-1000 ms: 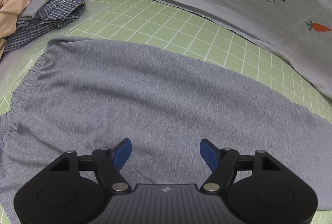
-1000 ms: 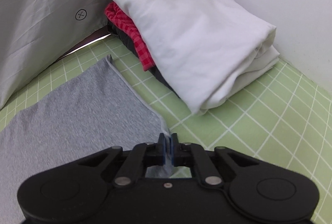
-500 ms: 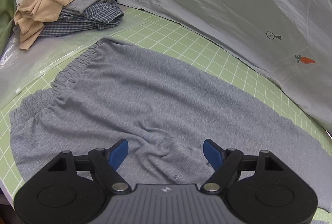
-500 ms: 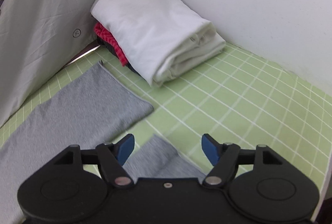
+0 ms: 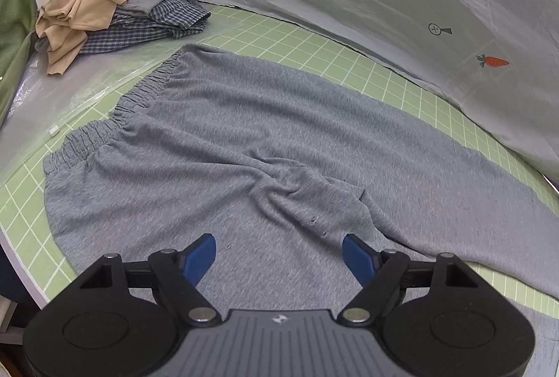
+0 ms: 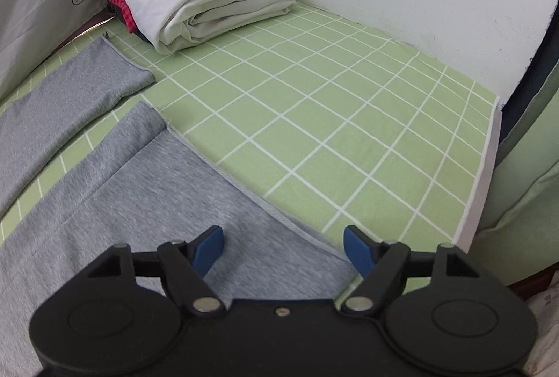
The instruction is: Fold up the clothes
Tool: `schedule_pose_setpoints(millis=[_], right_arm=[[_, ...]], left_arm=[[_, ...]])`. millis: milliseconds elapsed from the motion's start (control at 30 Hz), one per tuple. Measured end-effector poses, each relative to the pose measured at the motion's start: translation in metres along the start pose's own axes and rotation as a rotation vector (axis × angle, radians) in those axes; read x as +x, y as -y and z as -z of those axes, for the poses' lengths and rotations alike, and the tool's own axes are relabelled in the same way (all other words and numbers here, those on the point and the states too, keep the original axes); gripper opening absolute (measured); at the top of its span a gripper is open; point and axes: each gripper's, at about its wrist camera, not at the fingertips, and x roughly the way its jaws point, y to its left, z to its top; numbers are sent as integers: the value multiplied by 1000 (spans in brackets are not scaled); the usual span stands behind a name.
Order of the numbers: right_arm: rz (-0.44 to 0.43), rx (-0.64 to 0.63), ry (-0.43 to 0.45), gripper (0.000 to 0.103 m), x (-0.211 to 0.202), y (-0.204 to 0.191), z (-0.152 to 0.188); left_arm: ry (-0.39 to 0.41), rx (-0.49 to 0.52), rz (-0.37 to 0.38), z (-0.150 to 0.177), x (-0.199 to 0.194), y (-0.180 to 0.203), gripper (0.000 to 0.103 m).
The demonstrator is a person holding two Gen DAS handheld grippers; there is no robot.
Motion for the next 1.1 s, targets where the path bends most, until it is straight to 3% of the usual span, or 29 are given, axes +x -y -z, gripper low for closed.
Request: schedule_pose_setpoints(millis=[67, 133, 167, 333, 433, 500, 533, 600, 700, 833, 1100], right_arm=[[-54, 5, 7, 38, -3, 5, 0], [-84, -23, -2, 20, -4, 5, -2], [-90, -52, -5, 2, -3, 3, -4], [-51, -82, 41, 2, 0, 17, -18], [-50, -5, 48, 2, 4, 36, -32], [-47, 28, 46, 4, 1, 43, -36], [-41, 37, 46, 15, -2, 45, -36], [-37, 46, 40, 55, -6, 43, -30], [-40, 52, 29, 76, -11, 35, -12], [-43, 61, 13, 85, -17, 25, 12], [-54, 39, -3, 89, -27, 0, 49]], left_arm=[[3, 5, -10, 4, -4, 1, 80], [-2, 6, -20, 8, -7, -1, 80], [-4, 5, -25, 9, -9, -2, 80], [0, -25, -44, 11, -16, -10, 80], [-8, -44, -43, 13, -15, -14, 80], [-13, -47, -42, 15, -15, -16, 80], [-14, -48, -42, 15, -15, -16, 80], [-18, -59, -39, 16, -14, -19, 80], [-24, -80, -35, 18, -13, -23, 81], [-42, -102, -25, 20, -8, -28, 82], [-61, -84, -16, 17, -2, -39, 83]])
